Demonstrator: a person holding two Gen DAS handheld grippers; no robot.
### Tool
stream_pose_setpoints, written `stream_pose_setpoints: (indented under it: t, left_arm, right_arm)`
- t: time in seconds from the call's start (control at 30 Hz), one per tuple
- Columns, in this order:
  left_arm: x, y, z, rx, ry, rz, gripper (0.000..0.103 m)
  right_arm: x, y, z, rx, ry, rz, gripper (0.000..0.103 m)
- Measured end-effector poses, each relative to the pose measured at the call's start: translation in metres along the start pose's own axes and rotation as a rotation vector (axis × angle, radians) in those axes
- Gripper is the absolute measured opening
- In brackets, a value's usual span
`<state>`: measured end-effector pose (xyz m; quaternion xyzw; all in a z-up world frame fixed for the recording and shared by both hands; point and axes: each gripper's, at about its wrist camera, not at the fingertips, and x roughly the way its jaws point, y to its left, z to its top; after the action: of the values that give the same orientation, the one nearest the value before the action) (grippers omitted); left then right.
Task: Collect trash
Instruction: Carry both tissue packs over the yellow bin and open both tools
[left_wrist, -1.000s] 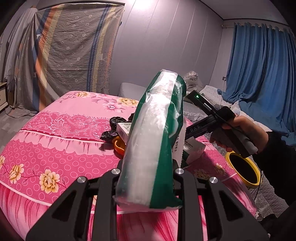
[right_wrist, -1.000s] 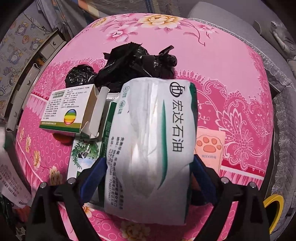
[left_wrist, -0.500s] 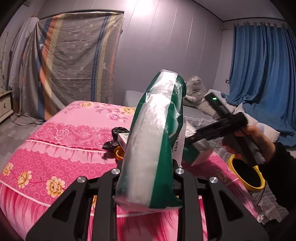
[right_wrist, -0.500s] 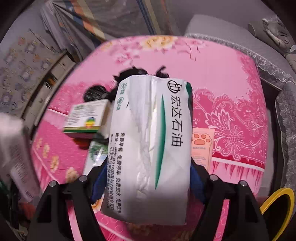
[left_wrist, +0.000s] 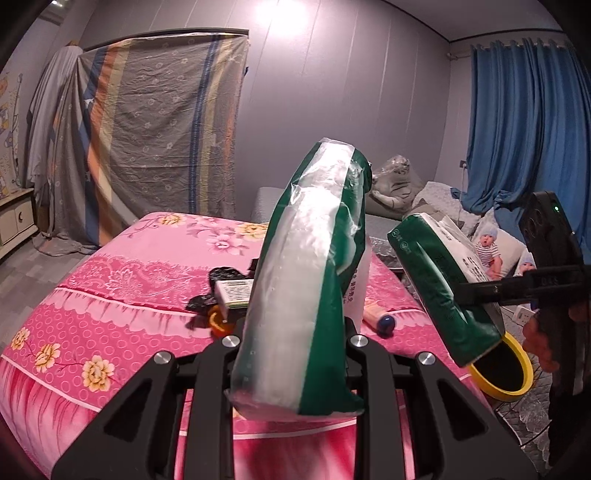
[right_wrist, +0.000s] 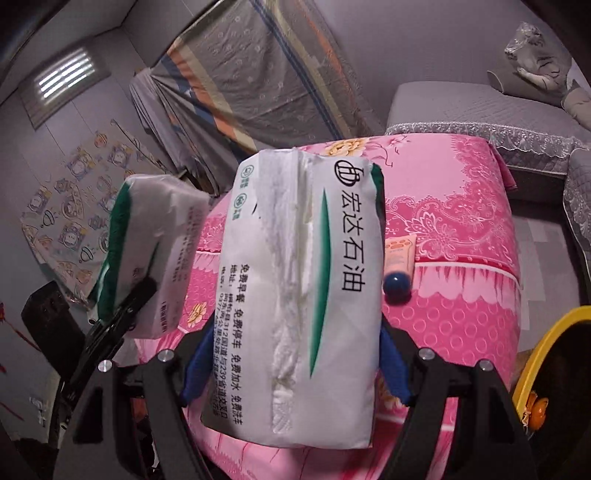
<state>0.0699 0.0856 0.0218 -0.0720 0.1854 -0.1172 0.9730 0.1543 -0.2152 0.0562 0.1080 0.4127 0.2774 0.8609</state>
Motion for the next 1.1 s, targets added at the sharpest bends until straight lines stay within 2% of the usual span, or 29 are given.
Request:
stream_pose_setpoints:
  t: [0.17, 0.47, 0.77, 1.1]
  left_arm:
    - [0.006, -0.031, 0.007, 0.039, 0.001, -0.043, 0.022]
    - [0.019, -0.086, 0.024, 0.103, 0.000, -0.112, 0.022]
    - [0.042, -0.147, 0.034, 0.179, 0.023, -0.190, 0.022]
    - [0.084, -0.221, 0.033, 0.238, 0.074, -0.317, 0.022]
  right_arm:
    - [-0.036, -0.018, -0.014, 0.047, -0.066, -0.005, 0.072]
    - [-0.095, -0.042, -0.028, 0.084, -0.190, -0.082, 0.072]
    - [-0.135, -0.075, -0.042, 0.146, -0.291, -0.159, 0.072]
    - [-0.175, -0.124, -0.067, 0.248, -0.370, -0.271, 0.072]
